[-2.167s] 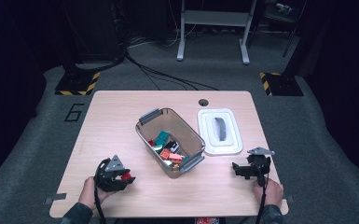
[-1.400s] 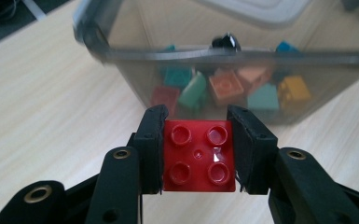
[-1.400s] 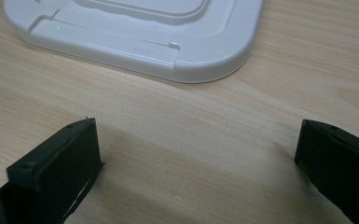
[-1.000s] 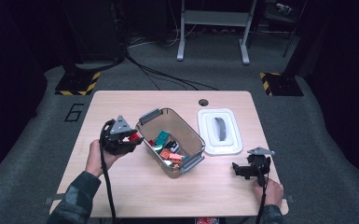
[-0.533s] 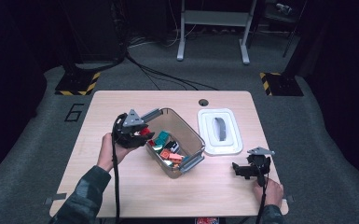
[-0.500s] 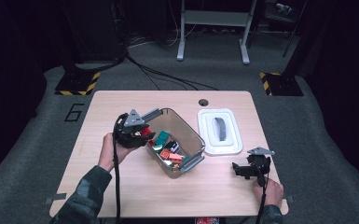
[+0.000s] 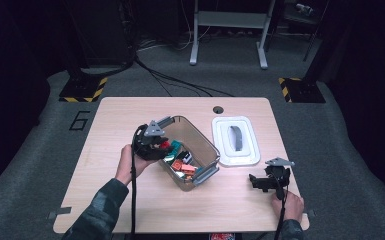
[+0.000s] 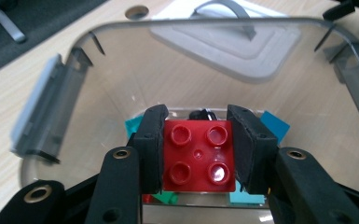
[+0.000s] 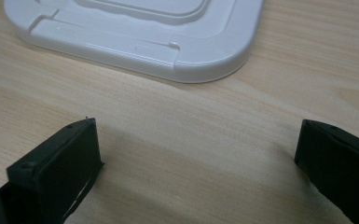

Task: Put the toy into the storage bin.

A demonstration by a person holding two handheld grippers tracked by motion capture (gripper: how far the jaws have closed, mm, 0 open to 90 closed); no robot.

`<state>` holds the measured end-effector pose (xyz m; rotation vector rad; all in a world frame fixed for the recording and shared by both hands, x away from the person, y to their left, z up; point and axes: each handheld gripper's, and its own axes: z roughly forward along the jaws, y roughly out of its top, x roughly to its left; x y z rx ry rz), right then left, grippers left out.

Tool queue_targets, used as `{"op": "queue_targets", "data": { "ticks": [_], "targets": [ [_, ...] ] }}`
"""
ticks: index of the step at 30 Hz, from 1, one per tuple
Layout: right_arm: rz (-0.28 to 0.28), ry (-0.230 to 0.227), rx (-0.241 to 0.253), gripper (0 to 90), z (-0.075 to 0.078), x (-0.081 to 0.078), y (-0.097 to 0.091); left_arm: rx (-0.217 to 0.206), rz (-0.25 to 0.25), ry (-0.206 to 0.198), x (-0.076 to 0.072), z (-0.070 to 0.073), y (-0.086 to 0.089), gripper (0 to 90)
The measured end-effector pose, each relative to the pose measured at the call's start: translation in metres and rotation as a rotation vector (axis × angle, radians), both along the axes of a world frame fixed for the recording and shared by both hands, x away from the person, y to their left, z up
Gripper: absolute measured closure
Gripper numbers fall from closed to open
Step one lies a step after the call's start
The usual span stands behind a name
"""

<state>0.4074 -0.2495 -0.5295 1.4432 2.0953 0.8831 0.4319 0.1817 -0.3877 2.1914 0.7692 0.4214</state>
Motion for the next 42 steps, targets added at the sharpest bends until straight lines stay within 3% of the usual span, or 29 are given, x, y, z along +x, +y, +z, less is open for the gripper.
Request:
{"op": "queue_targets", "data": {
  "ticks": [8,16,19,24,30,42],
  "targets": [
    [-0.003,0.001,0.004,0.0,0.000,0.000,0.000,0.036,-0.017,0.075,0.003,-0.007,-0.001,58.8],
    [0.000,0.000,0.000,0.0,0.000,0.000,0.000,0.054,-0.015,0.116,0.006,-0.012,-0.003,58.1],
    [-0.005,0.001,0.005,0.0,0.000,0.000,0.001,0.047,-0.006,0.134,0.006,-0.013,-0.002,49.7],
    [-0.001,0.001,0.006,0.0,0.000,0.000,0.000,0.011,0.007,0.113,-0.001,-0.007,0.007,32.1],
    [-0.002,0.001,0.007,0.0,0.000,0.000,0.001,-0.003,0.045,0.057,-0.015,-0.001,0.024,18.9],
    [-0.003,0.001,0.007,0.0,0.000,0.000,0.001,-0.018,0.136,0.055,-0.034,-0.022,0.076,13.8]
  ]
}}
